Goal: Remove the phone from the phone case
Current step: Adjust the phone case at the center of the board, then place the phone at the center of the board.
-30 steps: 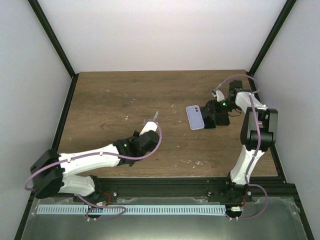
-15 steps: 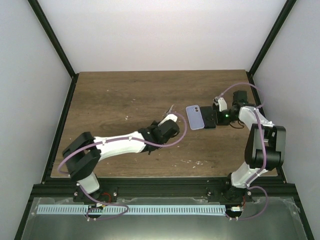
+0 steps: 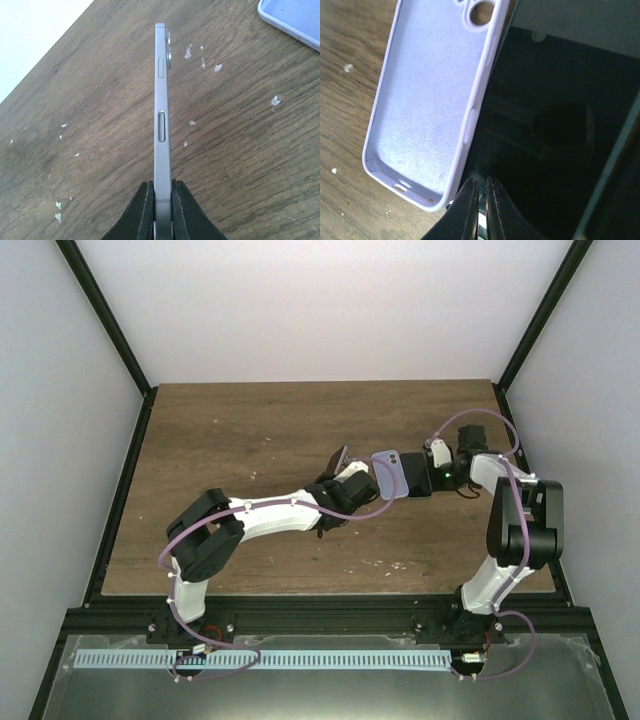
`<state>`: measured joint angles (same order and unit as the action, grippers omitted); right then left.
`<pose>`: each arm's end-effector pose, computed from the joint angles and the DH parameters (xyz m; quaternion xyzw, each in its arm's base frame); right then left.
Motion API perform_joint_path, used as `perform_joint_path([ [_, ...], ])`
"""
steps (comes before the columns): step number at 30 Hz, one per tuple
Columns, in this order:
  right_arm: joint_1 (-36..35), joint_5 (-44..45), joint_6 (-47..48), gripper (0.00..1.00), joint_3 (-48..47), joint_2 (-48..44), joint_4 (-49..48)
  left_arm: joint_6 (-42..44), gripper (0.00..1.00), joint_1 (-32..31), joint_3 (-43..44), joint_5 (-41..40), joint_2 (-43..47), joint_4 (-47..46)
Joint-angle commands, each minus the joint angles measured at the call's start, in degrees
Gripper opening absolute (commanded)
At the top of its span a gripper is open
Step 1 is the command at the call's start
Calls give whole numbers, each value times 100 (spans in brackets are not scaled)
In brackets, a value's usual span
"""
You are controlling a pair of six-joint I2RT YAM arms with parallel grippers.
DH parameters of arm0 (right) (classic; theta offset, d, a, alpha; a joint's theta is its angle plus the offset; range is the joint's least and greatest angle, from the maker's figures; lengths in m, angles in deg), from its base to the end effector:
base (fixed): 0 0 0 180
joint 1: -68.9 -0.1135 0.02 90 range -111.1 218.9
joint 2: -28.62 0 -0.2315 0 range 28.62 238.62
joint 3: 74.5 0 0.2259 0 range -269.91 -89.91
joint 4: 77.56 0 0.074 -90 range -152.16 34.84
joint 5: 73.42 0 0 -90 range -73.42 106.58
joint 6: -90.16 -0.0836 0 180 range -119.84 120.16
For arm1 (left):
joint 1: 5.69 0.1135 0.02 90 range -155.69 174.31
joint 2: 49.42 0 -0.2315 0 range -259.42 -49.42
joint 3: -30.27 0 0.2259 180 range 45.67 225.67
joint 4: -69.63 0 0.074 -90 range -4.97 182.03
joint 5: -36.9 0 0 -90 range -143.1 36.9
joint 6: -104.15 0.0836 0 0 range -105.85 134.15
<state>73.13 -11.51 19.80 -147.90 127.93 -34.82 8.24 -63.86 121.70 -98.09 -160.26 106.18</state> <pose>0.3165 0.0161 0.1056 -0.1724 0.9387 0.1962 0.2251 0.2559 -0.3001 0.1445 0.2885 0.8425 0.1667 0.4233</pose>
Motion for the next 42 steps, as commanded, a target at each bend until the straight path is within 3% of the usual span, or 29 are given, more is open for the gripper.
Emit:
perform_joint_path([
  [1,-349,126,-28,8,-54,287,-177,27,0,27,114,-276,-32,-129],
  [6,-432,-32,-170,6,-157,292,-127,-67,0,25,166,-349,-75,8],
  [13,-255,-111,-205,6,-21,-385,47,270,0,19,424,-439,-465,-136],
  [19,766,-2226,-392,13,319,-1485,-81,419,0,-78,1296,-1069,-1177,374],
  [25,1308,-3230,-418,22,-13,-1654,656,736,0,-326,1681,-1338,-1634,524],
  [28,1302,-3463,-690,25,380,-1756,244,670,2,-383,1815,-1318,-1816,692],
  [36,1316,-3410,-733,30,543,-1751,89,250,20,-458,2065,-960,-2094,1024],
  [42,1316,-3378,-742,36,527,-1669,84,3,40,-426,2248,-657,-2232,1186],
])
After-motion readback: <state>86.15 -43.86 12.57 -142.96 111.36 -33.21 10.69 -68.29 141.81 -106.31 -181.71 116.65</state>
